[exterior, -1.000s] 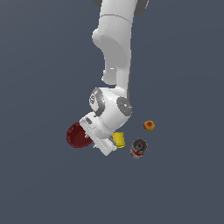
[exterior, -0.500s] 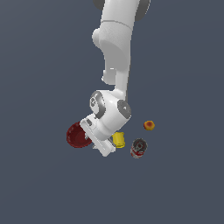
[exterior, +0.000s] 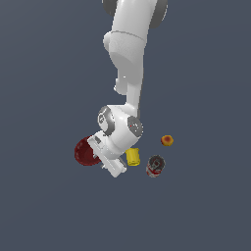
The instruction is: Pick up a designated object from a clutter of objects.
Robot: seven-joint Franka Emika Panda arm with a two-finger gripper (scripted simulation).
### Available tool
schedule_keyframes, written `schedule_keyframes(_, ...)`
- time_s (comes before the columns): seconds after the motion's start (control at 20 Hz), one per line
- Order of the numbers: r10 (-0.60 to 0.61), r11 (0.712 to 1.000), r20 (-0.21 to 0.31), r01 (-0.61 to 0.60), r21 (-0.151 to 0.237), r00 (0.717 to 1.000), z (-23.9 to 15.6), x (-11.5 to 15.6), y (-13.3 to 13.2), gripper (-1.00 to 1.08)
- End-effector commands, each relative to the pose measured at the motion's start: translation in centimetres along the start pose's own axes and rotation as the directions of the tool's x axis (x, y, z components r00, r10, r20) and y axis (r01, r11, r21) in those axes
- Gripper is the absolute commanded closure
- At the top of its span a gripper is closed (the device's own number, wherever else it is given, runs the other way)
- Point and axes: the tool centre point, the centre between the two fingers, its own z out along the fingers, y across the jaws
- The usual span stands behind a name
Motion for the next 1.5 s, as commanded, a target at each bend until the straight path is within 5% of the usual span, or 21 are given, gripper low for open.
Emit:
schedule_keyframes(0.0,0.0,1.0,0.0,0.0,0.0,1.0,0.7,0.0,0.0,-0.2)
schedule_keyframes(0.1,0.0,1.0,0.0,0.0,0.0,1.0,0.8,0.0,0.0,-0.2)
schedule_keyframes(0.15,0.0,1.0,0.0,0.0,0.0,1.0,0.8,0.0,0.0,1.08)
schedule_keyframes(0.9,0.0,1.0,0.0,0.0,0.0,1.0,0.4,0.1,0.4,1.08)
schedule_keyframes(1.45,0.0,1.0,0.001,0.0,0.002,1.0,-3.6,0.9,3.6,1.08)
